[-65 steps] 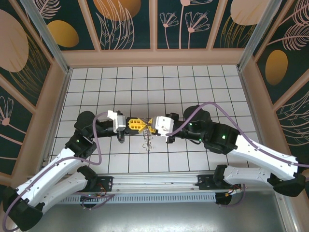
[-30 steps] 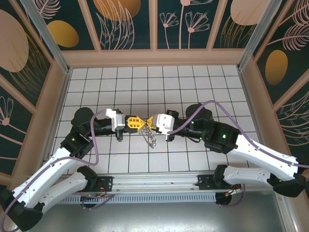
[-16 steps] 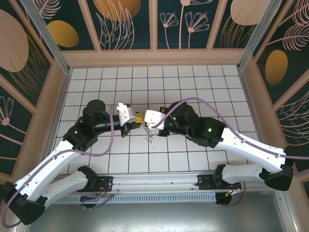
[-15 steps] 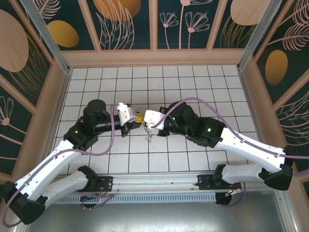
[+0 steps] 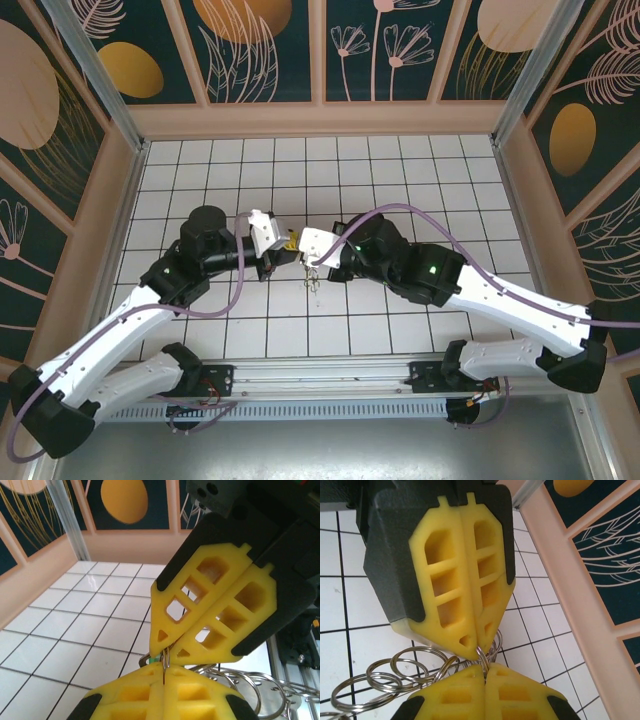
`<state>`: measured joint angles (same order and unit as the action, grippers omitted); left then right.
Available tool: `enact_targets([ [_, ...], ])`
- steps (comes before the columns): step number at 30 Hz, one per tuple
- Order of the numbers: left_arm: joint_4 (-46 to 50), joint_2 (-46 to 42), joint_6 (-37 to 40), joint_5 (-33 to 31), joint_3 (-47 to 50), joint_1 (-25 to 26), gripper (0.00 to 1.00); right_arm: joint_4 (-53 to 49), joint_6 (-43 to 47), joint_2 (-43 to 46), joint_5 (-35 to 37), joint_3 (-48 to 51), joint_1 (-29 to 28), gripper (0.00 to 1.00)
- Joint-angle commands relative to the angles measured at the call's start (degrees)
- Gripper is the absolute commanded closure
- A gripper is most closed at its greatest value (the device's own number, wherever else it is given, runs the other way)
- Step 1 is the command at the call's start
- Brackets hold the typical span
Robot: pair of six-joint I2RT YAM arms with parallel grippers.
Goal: Put the keys on the keyring
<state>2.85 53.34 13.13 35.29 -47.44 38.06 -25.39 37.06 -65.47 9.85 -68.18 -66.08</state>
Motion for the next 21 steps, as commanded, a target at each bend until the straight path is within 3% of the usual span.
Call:
enact_targets([
  [1,-13.8,-3.4,-3.9,3.5,2.4,0.4,1.00,6.0,-1.0,3.8,-9.5,1.7,-2.7,0.96],
  [8,-20.0,-5.4,-5.8,11.8,3.7,0.4,1.00,10.4,-1.7,8.6,-13.8,5.3,-2.1,0.87],
  [21,-25.7,-7.9,-9.5,14.5,5.5,0.4,1.00,11.8,-3.0,8.7,-14.3,5.9,-1.0,0.86],
])
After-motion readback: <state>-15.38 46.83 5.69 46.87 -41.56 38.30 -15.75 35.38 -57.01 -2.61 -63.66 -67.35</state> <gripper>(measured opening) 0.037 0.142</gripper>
